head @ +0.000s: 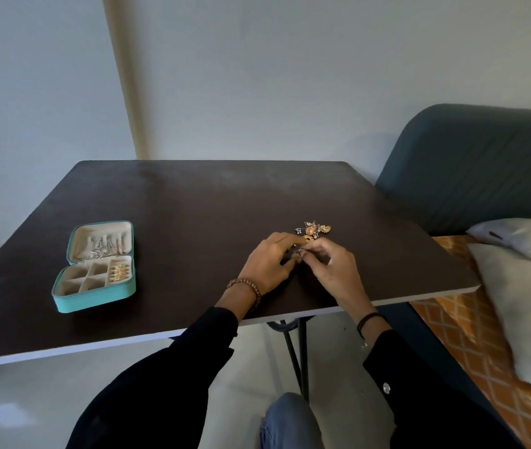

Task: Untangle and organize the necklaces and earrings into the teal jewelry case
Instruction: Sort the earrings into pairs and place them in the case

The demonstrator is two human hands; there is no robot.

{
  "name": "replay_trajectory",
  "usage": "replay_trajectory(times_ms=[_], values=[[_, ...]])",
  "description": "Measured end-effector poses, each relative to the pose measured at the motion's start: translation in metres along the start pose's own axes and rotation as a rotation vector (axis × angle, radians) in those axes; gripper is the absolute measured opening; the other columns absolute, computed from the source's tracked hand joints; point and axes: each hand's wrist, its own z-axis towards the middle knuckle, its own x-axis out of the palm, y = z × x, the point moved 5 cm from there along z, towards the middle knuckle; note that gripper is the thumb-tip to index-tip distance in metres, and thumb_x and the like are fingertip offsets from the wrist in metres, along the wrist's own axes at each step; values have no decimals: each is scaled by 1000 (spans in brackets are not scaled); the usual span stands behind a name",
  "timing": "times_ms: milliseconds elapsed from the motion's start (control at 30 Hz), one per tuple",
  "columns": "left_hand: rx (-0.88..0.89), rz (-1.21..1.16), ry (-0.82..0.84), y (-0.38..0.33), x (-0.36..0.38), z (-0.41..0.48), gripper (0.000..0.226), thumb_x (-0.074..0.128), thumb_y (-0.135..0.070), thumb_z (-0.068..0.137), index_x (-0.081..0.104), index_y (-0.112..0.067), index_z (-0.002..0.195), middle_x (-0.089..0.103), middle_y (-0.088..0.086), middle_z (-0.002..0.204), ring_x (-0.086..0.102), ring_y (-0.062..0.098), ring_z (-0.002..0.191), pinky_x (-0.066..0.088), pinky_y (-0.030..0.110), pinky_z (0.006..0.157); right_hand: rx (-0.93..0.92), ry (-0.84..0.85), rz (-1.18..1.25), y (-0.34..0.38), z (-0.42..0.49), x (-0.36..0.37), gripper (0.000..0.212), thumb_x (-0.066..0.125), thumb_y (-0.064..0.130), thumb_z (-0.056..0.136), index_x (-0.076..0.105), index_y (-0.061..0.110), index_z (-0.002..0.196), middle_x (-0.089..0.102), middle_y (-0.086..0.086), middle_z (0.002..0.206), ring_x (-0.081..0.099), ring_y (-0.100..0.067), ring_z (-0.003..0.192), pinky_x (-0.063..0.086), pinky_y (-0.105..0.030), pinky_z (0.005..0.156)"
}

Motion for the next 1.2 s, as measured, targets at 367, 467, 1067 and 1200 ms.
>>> replay_trajectory(times_ms=[367, 467, 1067, 1200], values=[[-118, -176, -38, 2, -7, 2, 22, 60, -30, 98, 72, -22, 114, 73, -7, 106, 68, 6, 89, 55, 26, 84, -5, 0, 142, -7, 1, -4, 18, 75, 23, 92, 68, 18, 108, 77, 10, 92, 71, 0, 93, 56, -23, 87], [-113, -166, 4, 5, -4, 3, 25, 66, -28, 94, 72, -22, 117, 72, -6, 109, 67, 6, 94, 55, 23, 86, 5, 9, 170, -7, 1, -4, 20, 79, 29, 88, 68, 20, 102, 77, 12, 89, 71, 0, 91, 55, -22, 86], [-330, -469, -72, 22, -10, 1, 20, 72, -26, 89, 70, -19, 108, 73, -4, 91, 71, 5, 82, 57, 26, 89, 125, -238, 181, -36, 44, -7, 23, 78, 23, 89, 69, 22, 111, 71, 7, 104, 67, -2, 96, 54, -21, 85], [-356, -517, -84, 25, -9, 1, 20, 74, -26, 87, 71, -18, 105, 74, -4, 91, 72, 6, 82, 57, 26, 88, 144, -295, -32, -38, 60, 2, 32, 75, 33, 91, 70, 12, 114, 65, -4, 110, 64, -5, 88, 47, -10, 68]])
